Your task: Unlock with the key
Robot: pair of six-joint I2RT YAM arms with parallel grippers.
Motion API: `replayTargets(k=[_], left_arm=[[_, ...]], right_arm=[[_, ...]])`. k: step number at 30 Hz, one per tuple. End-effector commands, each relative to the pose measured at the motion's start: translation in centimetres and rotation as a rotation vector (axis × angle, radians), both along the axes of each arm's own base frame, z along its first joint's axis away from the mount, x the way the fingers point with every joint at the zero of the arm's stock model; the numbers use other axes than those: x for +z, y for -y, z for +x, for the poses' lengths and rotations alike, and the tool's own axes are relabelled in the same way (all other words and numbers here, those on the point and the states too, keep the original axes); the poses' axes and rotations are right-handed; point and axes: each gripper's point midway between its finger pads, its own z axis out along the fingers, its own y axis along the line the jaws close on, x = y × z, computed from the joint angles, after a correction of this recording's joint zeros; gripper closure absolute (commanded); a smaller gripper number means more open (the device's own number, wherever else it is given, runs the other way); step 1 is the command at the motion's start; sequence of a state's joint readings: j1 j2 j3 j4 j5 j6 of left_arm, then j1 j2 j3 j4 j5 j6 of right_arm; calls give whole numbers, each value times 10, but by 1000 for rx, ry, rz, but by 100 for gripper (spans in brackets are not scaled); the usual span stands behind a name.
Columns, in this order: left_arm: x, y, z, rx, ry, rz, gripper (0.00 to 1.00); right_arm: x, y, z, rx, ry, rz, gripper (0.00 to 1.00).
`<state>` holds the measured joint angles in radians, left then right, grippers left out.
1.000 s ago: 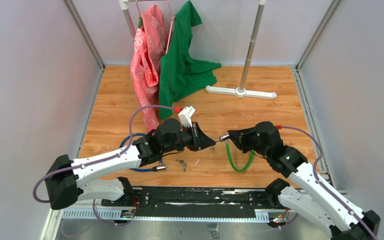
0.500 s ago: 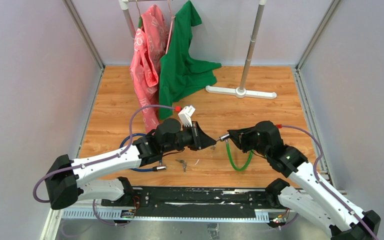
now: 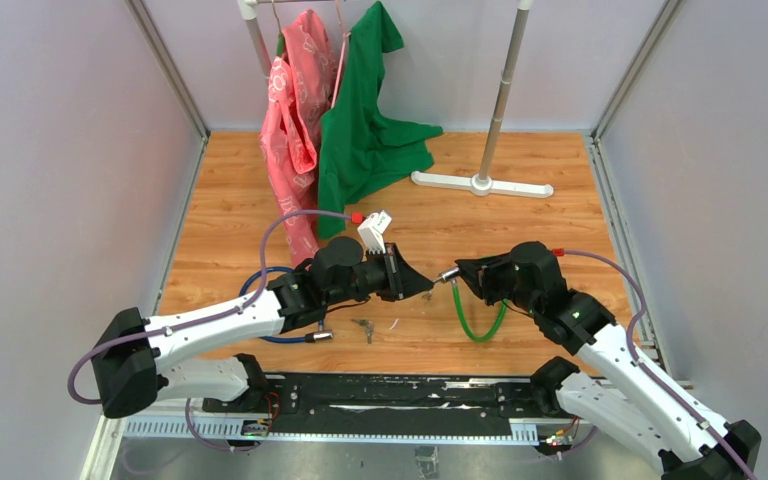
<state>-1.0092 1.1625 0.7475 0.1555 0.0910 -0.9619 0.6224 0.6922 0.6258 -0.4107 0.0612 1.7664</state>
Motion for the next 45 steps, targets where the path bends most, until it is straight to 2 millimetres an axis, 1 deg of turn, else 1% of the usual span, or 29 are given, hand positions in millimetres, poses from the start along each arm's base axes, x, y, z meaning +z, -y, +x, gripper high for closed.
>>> replayTargets(k=[1, 8, 17, 24, 35, 40, 45], left_arm=[[9, 3, 5, 4, 10, -32, 100], [10, 8, 5, -4, 5, -38, 100], [9, 12, 4, 2, -50, -61, 100], [-7, 13, 2, 26, -146, -59, 100], [-10, 13, 0, 47, -224, -83, 100], [-17, 10, 5, 79, -221, -68, 100], [-13, 10, 12, 104, -177, -63, 100]], right_arm=[[23, -3, 3, 2, 58, 29, 100], [22, -5, 4, 8, 57, 33, 100], [22, -5, 7, -7, 61, 34, 100], [24, -5, 10, -17, 69, 42, 100], [25, -5, 13, -27, 73, 50, 100], [26, -8, 12, -15, 72, 53, 100], [26, -10, 11, 1, 64, 58, 100]])
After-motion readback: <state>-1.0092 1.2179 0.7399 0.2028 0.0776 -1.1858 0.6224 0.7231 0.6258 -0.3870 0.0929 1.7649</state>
